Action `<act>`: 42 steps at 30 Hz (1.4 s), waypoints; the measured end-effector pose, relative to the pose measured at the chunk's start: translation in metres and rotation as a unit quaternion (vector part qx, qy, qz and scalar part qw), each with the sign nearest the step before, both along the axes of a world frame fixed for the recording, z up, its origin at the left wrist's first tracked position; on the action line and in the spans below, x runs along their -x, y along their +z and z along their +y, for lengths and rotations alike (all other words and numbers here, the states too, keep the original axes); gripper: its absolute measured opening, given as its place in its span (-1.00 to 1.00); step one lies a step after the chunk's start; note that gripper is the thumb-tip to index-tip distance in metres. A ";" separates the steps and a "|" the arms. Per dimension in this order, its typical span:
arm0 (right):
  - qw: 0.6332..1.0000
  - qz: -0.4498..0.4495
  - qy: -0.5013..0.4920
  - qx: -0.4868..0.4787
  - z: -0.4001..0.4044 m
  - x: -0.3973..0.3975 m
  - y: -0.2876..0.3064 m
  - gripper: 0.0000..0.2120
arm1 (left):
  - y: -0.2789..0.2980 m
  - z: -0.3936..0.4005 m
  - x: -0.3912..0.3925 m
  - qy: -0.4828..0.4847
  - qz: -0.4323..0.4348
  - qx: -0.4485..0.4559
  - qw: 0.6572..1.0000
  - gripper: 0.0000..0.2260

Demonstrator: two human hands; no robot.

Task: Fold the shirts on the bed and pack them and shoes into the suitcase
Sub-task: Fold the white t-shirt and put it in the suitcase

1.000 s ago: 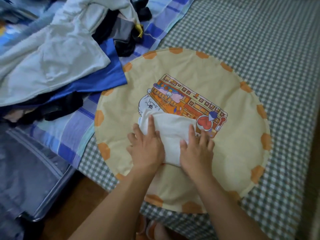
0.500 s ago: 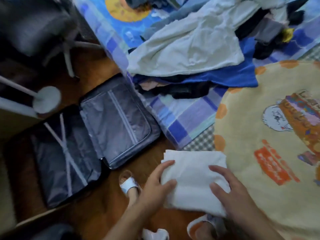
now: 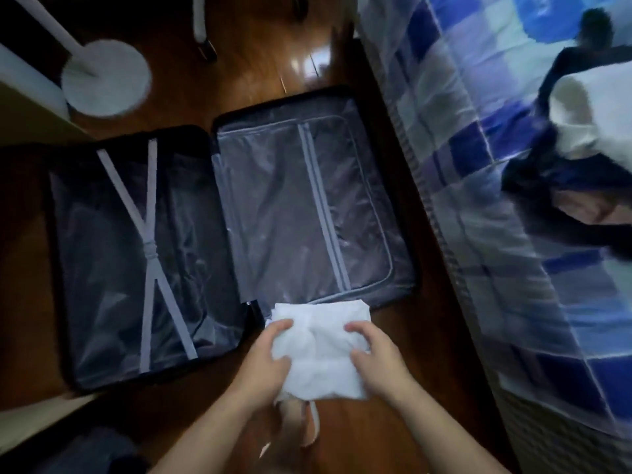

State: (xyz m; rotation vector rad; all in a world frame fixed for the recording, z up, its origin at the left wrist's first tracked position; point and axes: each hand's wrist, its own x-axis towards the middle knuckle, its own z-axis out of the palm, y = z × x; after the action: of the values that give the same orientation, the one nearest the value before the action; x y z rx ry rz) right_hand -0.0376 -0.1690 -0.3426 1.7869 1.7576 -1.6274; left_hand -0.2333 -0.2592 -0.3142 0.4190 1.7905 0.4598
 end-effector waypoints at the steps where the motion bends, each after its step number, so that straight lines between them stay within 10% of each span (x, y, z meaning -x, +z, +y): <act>1: 1.000 -0.010 0.002 0.021 0.006 0.010 -0.005 -0.45 | -0.001 0.003 0.012 0.004 -0.002 -0.010 1.000 -0.46; 9: 0.992 -0.086 -0.039 0.082 0.071 0.046 -0.027 -0.72 | 0.007 0.028 0.074 0.119 0.005 -0.044 0.992 -0.48; 16: 0.985 -0.150 0.030 0.083 0.101 0.066 -0.082 -0.85 | 0.005 0.031 0.119 0.162 0.261 -0.023 0.951 -0.59; 27: 0.971 -0.124 0.155 0.130 -0.025 0.145 -0.149 -0.85 | -0.059 -0.033 0.168 0.188 0.264 -0.015 0.946 -0.58; 42: 0.883 -0.020 0.223 -0.413 0.239 0.451 -0.234 -0.53 | -0.197 0.092 0.335 0.304 0.305 -0.293 0.854 -0.52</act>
State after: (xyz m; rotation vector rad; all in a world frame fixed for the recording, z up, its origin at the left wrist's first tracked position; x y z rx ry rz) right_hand -0.4881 0.0703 -0.5768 1.4169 2.8262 -0.6744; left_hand -0.5681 -0.1670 -0.5112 0.4340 2.3826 1.4790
